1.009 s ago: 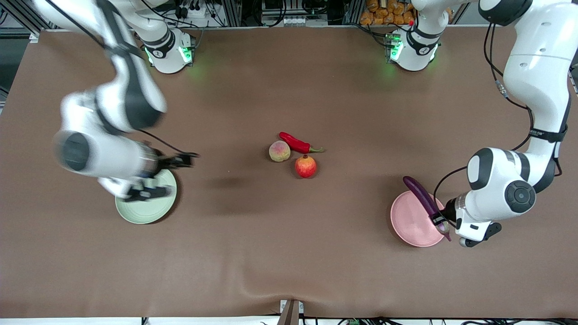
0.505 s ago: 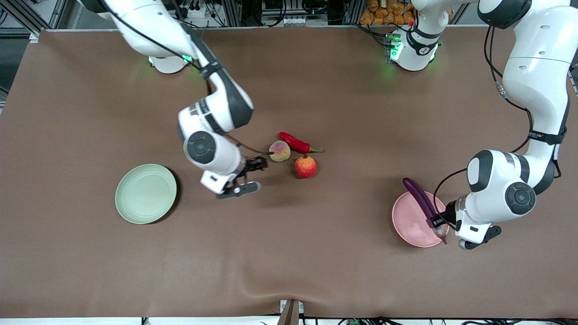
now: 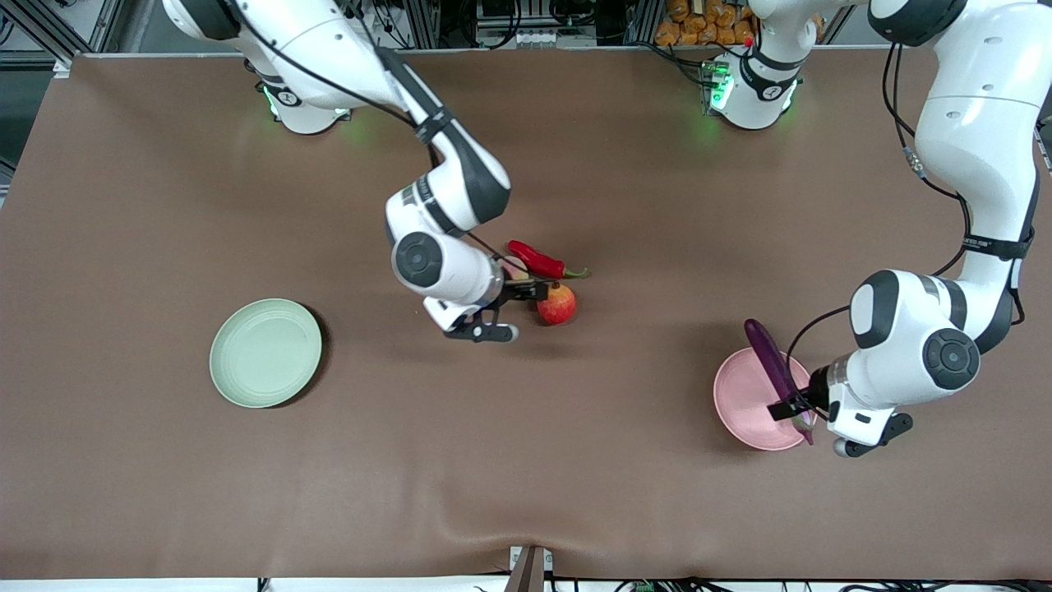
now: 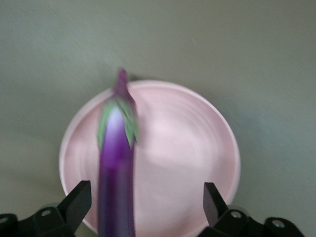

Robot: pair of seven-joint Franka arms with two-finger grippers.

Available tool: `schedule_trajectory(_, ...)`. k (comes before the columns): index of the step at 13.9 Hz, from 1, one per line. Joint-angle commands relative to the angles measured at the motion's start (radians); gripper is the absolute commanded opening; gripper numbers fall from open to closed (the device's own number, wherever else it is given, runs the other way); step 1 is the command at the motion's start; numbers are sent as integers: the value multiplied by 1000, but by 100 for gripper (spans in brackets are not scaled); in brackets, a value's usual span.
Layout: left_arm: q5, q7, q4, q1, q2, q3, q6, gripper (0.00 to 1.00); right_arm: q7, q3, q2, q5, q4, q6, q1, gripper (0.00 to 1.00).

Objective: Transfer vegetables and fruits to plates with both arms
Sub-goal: 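Release the eggplant with the left gripper while the right gripper grasps the apple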

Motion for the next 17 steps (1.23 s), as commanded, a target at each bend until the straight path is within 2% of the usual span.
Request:
schedule_trajectory(1, -16, -155, -22, -19, -49, -69, -109, 100, 43, -7, 88, 17, 90, 30, 53, 100)
schedule_trajectory(3, -13, -276, -45, -18, -70, -133, -172, 100, 40, -9, 121, 7, 113, 49, 77, 100)
schedule_trajectory(5, -15, -373, -97, -18, -102, -187, -179, 100, 34, -9, 135, -17, 113, 89, 89, 100)
schedule_trajectory(9, -12, -635, -163, -18, -115, -297, -178, 100, 29, -9, 155, -107, 115, 139, 100, 100)
schedule_trajectory(13, 1, -844, -261, -19, -133, -379, -118, 100, 32, -9, 182, -141, 113, 208, 118, 100)
schedule_trajectory(14, 1, -887, -307, -21, -148, -387, -74, 100, 42, -7, 184, -137, 113, 208, 118, 98)
schedule_trajectory(15, 1, -915, -355, -38, -173, -390, -25, 100, 45, -7, 184, -131, 113, 208, 117, 81)
schedule_trajectory(16, 1, -933, -396, -42, -190, -390, 13, 100, 45, -7, 182, -131, 113, 208, 117, 70)
schedule_trajectory(17, 1, -945, -430, -42, -197, -390, 49, 100, 43, -7, 179, -131, 113, 208, 110, 68)
